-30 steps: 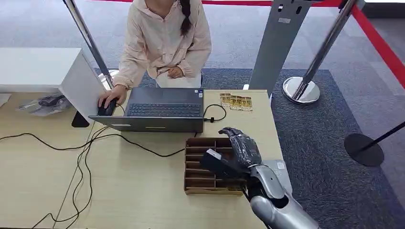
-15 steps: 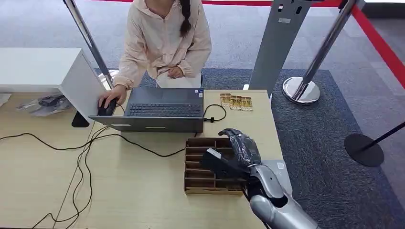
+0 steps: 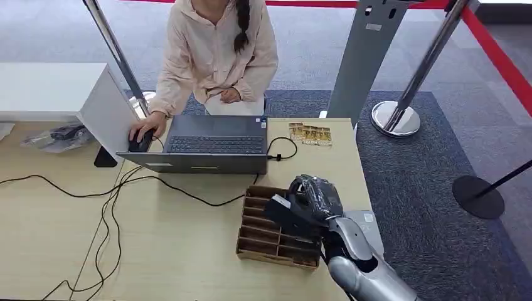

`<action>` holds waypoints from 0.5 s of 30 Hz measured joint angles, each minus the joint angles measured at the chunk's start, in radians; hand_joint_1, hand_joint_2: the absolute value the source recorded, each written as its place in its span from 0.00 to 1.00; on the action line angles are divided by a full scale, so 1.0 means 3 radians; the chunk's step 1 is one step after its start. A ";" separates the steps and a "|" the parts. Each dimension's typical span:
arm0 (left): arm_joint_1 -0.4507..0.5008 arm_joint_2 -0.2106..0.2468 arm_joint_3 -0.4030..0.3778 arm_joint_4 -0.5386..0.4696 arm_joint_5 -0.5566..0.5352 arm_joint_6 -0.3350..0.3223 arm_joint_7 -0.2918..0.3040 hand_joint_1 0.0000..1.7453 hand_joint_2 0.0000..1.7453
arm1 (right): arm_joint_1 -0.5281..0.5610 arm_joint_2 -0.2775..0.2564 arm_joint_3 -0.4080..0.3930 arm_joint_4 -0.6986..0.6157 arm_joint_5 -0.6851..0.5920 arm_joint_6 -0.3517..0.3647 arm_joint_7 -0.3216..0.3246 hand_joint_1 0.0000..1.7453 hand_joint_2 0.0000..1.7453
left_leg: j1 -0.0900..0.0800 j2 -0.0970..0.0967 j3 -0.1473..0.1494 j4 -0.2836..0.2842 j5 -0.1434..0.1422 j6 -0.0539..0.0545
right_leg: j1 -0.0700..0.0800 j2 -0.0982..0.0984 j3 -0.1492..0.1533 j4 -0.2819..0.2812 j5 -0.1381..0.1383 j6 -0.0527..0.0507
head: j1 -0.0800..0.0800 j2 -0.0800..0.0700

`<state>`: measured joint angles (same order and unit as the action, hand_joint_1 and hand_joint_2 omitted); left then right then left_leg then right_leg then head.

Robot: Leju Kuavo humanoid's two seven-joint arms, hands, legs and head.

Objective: Pass the card to the sensor for recognition and then transmit it.

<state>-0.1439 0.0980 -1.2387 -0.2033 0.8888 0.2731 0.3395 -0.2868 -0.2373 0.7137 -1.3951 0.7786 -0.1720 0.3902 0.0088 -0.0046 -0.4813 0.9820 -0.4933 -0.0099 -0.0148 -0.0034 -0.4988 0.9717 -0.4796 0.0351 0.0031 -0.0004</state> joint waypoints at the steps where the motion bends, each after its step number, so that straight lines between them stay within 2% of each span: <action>1: 0.0000 0.0000 0.0000 0.0000 0.0001 0.0000 0.0000 0.00 0.00 | 0.0000 0.0000 0.0000 0.0000 -0.0001 -0.0001 0.0000 0.76 1.00 | 0.0000 0.0000 0.0000 0.0000 0.0000 0.0000 | 0.0000 0.0000 0.0000 0.0000 0.0000 0.0000 | 0.0000 0.0000; 15: 0.0000 0.0000 0.0000 0.0000 0.0010 0.0022 0.0004 0.00 0.00 | 0.0000 0.0001 0.0003 0.0023 -0.0011 -0.0039 -0.0003 0.75 1.00 | 0.0000 0.0000 0.0000 0.0000 0.0000 0.0000 | 0.0000 0.0000 0.0001 0.0000 0.0000 0.0000 | 0.0000 0.0000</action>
<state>-0.1438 0.0980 -1.2386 -0.2033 0.8919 0.2796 0.3407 -0.2869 -0.2369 0.7145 -1.3882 0.7752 -0.1839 0.3895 0.0088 -0.0047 -0.4813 0.9820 -0.4933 -0.0099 -0.0148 -0.0034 -0.4987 0.9717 -0.4795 0.0351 0.0031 -0.0004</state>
